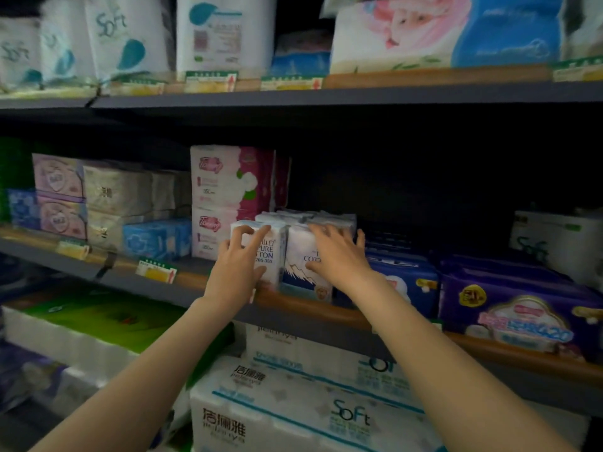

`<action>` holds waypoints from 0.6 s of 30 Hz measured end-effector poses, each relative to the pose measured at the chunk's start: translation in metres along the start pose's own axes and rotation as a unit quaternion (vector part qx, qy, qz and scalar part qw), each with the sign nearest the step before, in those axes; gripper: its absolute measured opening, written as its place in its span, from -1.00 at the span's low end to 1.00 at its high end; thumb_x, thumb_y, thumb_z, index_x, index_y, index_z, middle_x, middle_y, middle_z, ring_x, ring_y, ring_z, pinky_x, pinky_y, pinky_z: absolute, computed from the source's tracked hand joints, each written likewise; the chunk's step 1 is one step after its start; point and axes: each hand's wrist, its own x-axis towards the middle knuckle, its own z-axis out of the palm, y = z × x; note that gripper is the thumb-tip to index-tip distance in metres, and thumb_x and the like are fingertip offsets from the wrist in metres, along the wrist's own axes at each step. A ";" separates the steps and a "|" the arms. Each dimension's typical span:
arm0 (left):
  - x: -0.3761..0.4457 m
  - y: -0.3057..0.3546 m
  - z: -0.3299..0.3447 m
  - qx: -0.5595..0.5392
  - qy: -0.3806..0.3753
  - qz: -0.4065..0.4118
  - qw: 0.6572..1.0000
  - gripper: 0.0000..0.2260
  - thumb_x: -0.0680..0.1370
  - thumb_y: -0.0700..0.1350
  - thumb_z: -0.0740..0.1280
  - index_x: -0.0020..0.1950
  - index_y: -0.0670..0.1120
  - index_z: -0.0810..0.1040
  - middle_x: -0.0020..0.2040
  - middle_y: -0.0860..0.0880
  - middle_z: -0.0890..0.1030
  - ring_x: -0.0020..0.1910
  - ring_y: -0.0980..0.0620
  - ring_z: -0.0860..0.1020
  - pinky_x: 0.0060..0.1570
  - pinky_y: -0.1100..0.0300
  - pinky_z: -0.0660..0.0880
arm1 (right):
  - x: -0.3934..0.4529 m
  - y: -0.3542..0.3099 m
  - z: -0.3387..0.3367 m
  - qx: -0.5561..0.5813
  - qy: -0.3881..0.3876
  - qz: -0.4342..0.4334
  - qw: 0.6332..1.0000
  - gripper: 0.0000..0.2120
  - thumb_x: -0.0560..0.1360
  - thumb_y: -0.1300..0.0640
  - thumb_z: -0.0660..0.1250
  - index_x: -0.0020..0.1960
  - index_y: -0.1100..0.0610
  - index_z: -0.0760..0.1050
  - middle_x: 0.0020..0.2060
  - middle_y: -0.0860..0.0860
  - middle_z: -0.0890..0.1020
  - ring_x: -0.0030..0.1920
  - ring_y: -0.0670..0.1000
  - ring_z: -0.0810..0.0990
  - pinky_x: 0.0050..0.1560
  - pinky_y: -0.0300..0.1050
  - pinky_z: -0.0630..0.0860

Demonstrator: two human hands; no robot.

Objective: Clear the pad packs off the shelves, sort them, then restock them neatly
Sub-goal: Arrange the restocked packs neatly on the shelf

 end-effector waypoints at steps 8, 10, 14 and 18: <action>0.021 -0.008 0.023 -0.012 0.010 0.020 1.000 -0.40 0.50 -0.09 0.38 0.48 0.09 0.21 0.35 -0.06 0.22 0.25 -0.06 0.34 0.14 0.10 0.46 | 0.008 0.008 -0.001 -0.005 -0.009 0.020 1.000 -0.40 0.50 0.03 0.33 0.47 -0.04 0.16 0.40 0.06 0.30 0.42 0.18 0.19 0.41 0.30 -0.11; 0.022 -0.012 0.026 -0.012 0.006 0.024 1.000 -0.38 0.50 -0.06 0.37 0.49 0.10 0.17 0.36 -0.06 0.20 0.26 -0.05 0.34 0.14 0.11 0.47 | 0.007 0.009 0.002 -0.003 -0.006 0.022 1.000 -0.40 0.51 0.04 0.32 0.47 -0.05 0.15 0.40 0.04 0.29 0.43 0.18 0.18 0.41 0.33 -0.14; 0.018 -0.018 0.030 -0.014 0.029 0.049 0.998 -0.38 0.52 -0.06 0.35 0.50 0.10 0.13 0.37 -0.04 0.21 0.24 -0.03 0.34 0.04 0.17 0.47 | 0.004 0.004 0.005 -0.041 -0.009 0.030 0.999 -0.28 0.47 -0.02 0.37 0.50 -0.05 0.05 0.45 0.05 0.20 0.46 0.19 0.09 0.39 0.37 -0.20; 0.012 -0.030 0.030 -0.063 0.031 0.077 0.995 -0.34 0.51 -0.16 0.36 0.52 0.04 0.10 0.40 -0.01 0.24 0.17 0.05 0.40 -0.03 0.30 0.40 | 0.003 -0.010 0.012 -0.085 0.040 -0.037 0.995 -0.25 0.46 -0.05 0.37 0.51 -0.06 0.03 0.48 0.03 0.12 0.50 0.07 0.01 0.40 0.28 -0.31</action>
